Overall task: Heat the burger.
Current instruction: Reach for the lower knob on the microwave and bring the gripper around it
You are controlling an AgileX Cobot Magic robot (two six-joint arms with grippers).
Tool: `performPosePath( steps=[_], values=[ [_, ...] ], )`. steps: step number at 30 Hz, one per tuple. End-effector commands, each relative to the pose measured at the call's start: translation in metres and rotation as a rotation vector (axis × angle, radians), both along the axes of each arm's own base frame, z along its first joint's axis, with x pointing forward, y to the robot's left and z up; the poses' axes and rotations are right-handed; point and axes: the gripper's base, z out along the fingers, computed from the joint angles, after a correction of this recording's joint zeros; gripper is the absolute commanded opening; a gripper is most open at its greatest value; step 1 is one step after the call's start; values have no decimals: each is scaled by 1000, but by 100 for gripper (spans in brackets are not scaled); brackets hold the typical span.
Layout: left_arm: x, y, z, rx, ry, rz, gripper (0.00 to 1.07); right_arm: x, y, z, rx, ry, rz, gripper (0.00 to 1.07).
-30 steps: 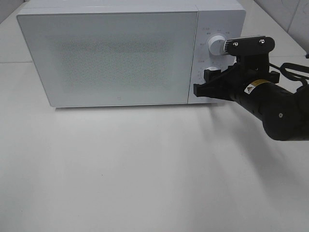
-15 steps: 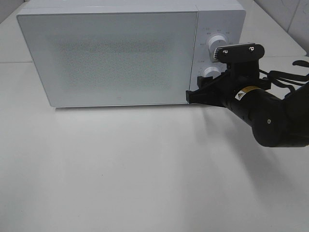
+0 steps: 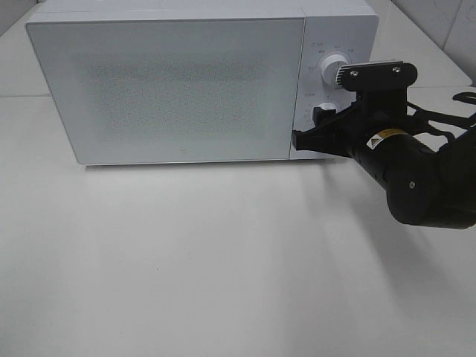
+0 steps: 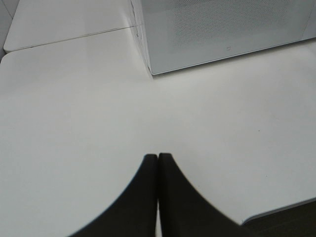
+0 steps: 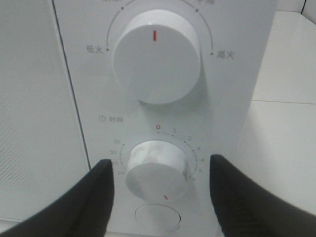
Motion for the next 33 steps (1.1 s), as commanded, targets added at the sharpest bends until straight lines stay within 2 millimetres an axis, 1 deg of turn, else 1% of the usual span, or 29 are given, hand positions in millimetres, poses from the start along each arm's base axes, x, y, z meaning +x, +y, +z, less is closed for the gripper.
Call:
performPosePath(
  steps=[1, 7, 9, 11, 12, 16, 21, 33],
  values=[
    [-2, 0, 0, -14, -30, 2, 0, 2, 3, 3, -7, -28, 17, 56],
    [-2, 0, 0, -14, -30, 2, 0, 3, 3, 6, -1, -67, 9, 56],
    [-2, 0, 0, -14, -30, 2, 0, 4, 3, 3, -6, -62, 8, 56],
    [-2, 0, 0, -14, -30, 2, 0, 6, 4, -4, -16, -51, 13, 56],
    [-2, 0, 0, -14, -30, 2, 0, 6, 4, -4, -16, -51, 13, 56],
    [-2, 0, 0, -14, -30, 2, 0, 12, 9, -14, -27, -51, 20, 56],
    [-2, 0, 0, -14, -30, 2, 0, 16, 11, -14, -23, -61, 17, 56],
    [-2, 0, 0, -14, -30, 2, 0, 18, 11, -16, -25, -66, 18, 56]
  ],
)
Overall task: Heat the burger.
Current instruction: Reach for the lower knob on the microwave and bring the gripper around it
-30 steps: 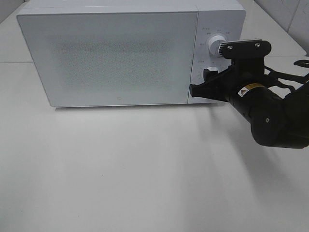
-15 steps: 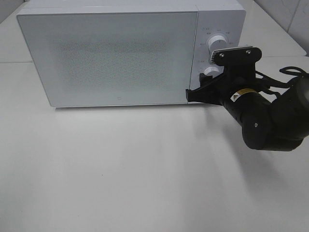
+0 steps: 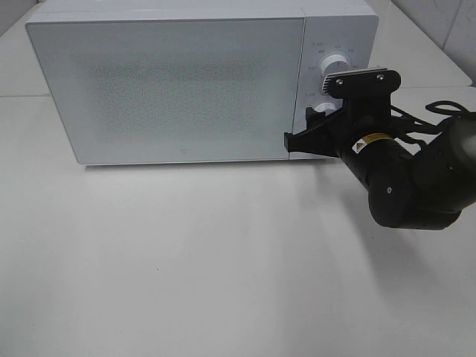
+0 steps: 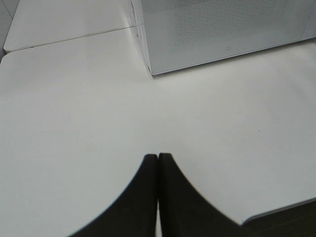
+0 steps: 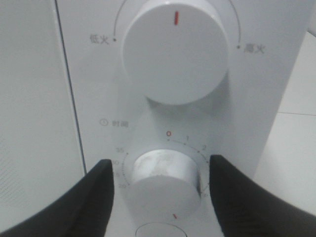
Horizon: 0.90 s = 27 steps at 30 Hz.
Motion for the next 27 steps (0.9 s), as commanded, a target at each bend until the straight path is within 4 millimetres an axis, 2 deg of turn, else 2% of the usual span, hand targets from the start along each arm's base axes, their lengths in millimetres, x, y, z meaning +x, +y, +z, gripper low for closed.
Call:
performPosePath(
  steps=[1, 8, 10, 13, 14, 16, 17, 18, 20, 21, 22, 24, 27],
  values=[
    [-2, 0, 0, -14, -30, 2, 0, 6, 5, -3, -8, -14, 13, 56],
    [-2, 0, 0, -14, -30, 2, 0, 9, 7, -4, -6, -32, 10, 55],
    [-2, 0, 0, -14, -30, 2, 0, 9, 6, -4, -4, -34, 4, 47],
    [-2, 0, 0, -14, -30, 2, 0, 9, 6, -4, -4, -35, 4, 45],
    [-2, 0, 0, -14, -30, 2, 0, 9, 6, -3, -3, -43, 3, 40],
    [-2, 0, 0, -14, -30, 2, 0, 10, 6, -3, -2, -48, 2, 38],
    [-2, 0, 0, -14, -30, 2, 0, 10, 6, -2, -1, -57, 1, 29],
    [-2, 0, 0, -14, -30, 2, 0, 10, 6, -2, -1, -57, 1, 29],
    [-2, 0, 0, -14, -30, 2, 0, 10, 6, 0, 1, -65, 2, 10],
    [-2, 0, 0, -14, -30, 2, 0, 10, 6, 0, 1, -65, 2, 10],
    [-2, 0, 0, -14, -30, 2, 0, 10, 6, 0, 3, -64, 2, 4],
    [-2, 0, 0, -14, -30, 2, 0, 10, 6, 0, 13, -61, 0, 0],
    [-2, 0, 0, -14, -30, 2, 0, 10, 6, -1, 47, -50, -7, 0]
  ],
)
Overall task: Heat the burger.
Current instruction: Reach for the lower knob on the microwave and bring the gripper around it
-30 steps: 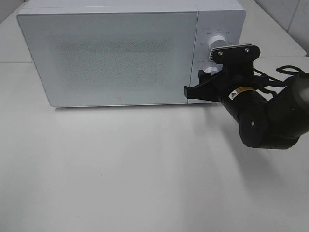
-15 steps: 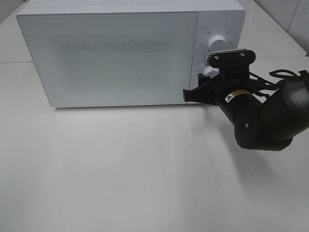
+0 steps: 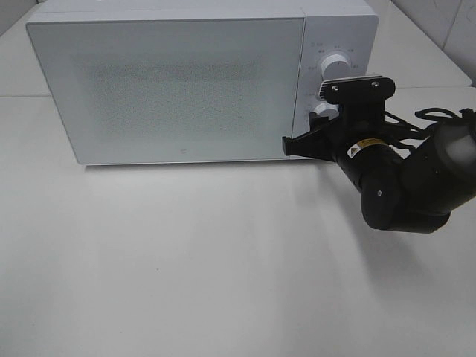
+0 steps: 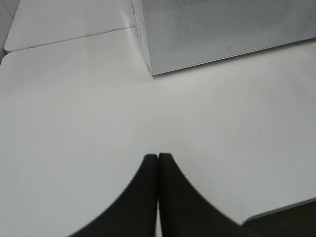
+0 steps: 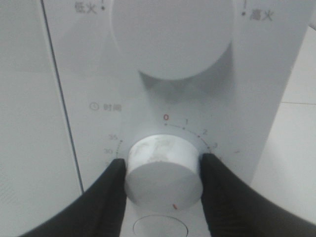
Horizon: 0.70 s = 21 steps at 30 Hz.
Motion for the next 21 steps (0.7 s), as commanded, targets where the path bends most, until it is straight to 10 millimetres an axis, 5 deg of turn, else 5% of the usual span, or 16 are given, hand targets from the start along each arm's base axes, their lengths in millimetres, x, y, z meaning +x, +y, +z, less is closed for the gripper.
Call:
performPosePath(
  steps=[1, 7, 21],
  values=[
    [-2, 0, 0, -15, -30, 1, 0, 4, 5, 9, 85, -52, 11, 0],
    [-2, 0, 0, -15, -30, 1, 0, 4, 5, 9, 227, -29, -20, 0],
    [-2, 0, 0, -15, -30, 1, 0, 4, 5, 9, 1214, 138, -243, 0]
  ],
)
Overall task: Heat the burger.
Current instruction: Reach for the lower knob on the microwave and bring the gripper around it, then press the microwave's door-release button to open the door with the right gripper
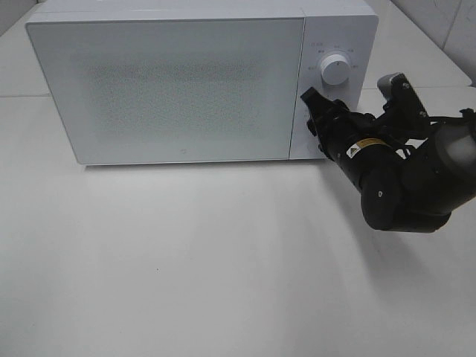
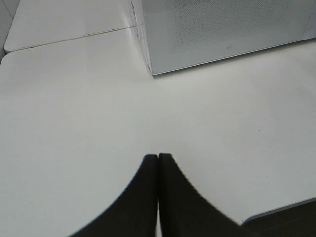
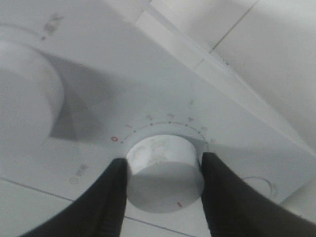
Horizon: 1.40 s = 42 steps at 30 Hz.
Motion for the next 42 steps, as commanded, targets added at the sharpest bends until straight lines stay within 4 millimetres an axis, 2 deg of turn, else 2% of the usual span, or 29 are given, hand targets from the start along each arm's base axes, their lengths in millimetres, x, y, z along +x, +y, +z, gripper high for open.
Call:
performPosePath(
  steps=[1, 2, 4, 10, 13, 15, 16, 17, 18, 19, 20, 21, 22, 23, 26, 32, 34, 35, 36, 37, 38, 39, 42],
  values=[
    [-2, 0, 0, -15, -30, 1, 0, 4, 4, 9, 358, 0, -65, 0],
    [-2, 0, 0, -15, -30, 1, 0, 4, 4, 9, 358, 0, -65, 0],
    [-2, 0, 0, -15, -30, 1, 0, 5, 4, 11, 497, -3, -90, 0],
    [-2, 0, 0, -15, -30, 1, 0, 5, 3, 17, 531, -64, -84, 1],
    [-2, 0, 0, -15, -30, 1, 0, 5, 3, 17, 533, -67, -84, 6],
    [-2, 0, 0, -15, -30, 1, 0, 5, 3, 17, 532, -64, -84, 17],
    [-2, 0, 0, -15, -30, 1, 0, 5, 3, 17, 532, -64, -84, 17],
    [-2, 0, 0, -15, -30, 1, 0, 5, 3, 17, 529, -64, -84, 27],
    [-2, 0, 0, -15, -30, 1, 0, 5, 3, 17, 529, -64, -84, 27],
    [-2, 0, 0, -15, -30, 1, 0, 4, 3, 16, 522, -64, -82, 34],
    [-2, 0, 0, -15, -30, 1, 0, 3, 2, 16, 494, -70, -76, 46],
    [-2, 0, 0, -15, -30, 1, 0, 3, 2, 16, 494, -70, -76, 46],
    [-2, 0, 0, -15, -30, 1, 0, 2, 1, 15, 481, -73, -74, 51],
    [-2, 0, 0, -16, -30, 1, 0, -1, 0, 14, 443, -82, -67, 61],
    [-2, 0, 0, -16, -30, 1, 0, -8, -5, 10, 385, -80, -63, 67],
    [-2, 0, 0, -16, -30, 1, 0, -22, -8, 2, 276, -55, -7, 67],
    [-2, 0, 0, -16, -30, 1, 0, -27, -4, 3, 105, -101, 96, 67],
    [-2, 0, 0, -16, -30, 1, 0, -27, -4, 3, 105, -101, 96, 67],
    [-2, 0, 0, -16, -30, 1, 0, -29, 1, 3, -47, -136, 188, 67],
    [-2, 0, 0, -16, -30, 1, 0, -29, 1, 3, -47, -136, 188, 67],
    [-2, 0, 0, -16, -30, 1, 0, -30, 5, 4, -181, -168, 266, 67],
    [-2, 0, 0, -16, -30, 1, 0, -31, 7, 4, -243, -175, 304, 67],
    [-2, 0, 0, -16, -30, 1, 0, -33, 10, 7, -332, -181, 352, 67]
  ],
)
